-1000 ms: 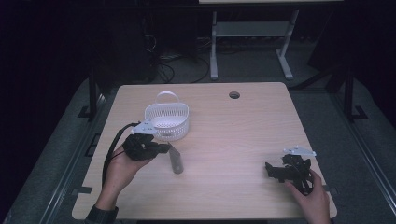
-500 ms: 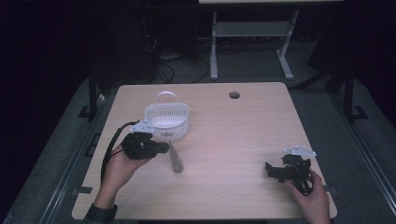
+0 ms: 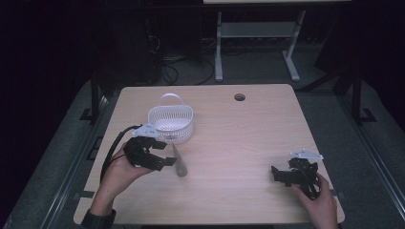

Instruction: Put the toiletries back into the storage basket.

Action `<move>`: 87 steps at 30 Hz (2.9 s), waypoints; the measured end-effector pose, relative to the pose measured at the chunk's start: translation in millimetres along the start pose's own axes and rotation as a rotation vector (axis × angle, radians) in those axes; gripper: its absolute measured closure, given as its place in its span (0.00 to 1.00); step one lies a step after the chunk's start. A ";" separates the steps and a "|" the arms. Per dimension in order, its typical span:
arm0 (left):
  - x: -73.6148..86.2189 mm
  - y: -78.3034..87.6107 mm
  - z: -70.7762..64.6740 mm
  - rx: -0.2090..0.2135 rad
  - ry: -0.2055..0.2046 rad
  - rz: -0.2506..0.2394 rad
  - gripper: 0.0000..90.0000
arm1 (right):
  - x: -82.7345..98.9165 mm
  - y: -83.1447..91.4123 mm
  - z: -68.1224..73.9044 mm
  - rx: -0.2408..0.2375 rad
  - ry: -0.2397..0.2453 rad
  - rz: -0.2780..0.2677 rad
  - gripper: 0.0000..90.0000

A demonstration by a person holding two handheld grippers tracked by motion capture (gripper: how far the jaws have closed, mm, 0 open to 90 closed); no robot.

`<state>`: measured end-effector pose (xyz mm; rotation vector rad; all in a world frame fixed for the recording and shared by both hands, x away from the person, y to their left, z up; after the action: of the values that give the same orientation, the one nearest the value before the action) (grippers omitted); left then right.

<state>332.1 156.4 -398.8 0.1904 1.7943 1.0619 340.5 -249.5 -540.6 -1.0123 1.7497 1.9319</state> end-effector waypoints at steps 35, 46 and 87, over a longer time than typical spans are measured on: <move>-16.9 -35.5 -4.3 -0.014 -0.068 0.045 0.26 | 0.0 0.0 0.1 0.000 -0.001 0.000 0.00; -15.5 -36.1 -4.6 -0.005 -0.068 0.039 0.32 | 0.0 0.0 0.0 0.000 0.000 0.000 0.00; -9.5 -8.6 7.2 -0.031 -0.028 0.016 0.33 | 0.0 0.1 0.1 -0.001 0.000 0.000 0.00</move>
<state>345.3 150.0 -399.6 0.2000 1.7533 1.0922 340.4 -249.4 -540.6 -1.0124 1.7488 1.9333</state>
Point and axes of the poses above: each handheld gripper's, and its own axes: y roughly backward along the jaws, x roughly out of its underside, z roughly to its left, the point moved 8 cm from there along -y, roughly forward along the jaws, and after that the axes turned 3 degrees about y, right-handed, at the moved point
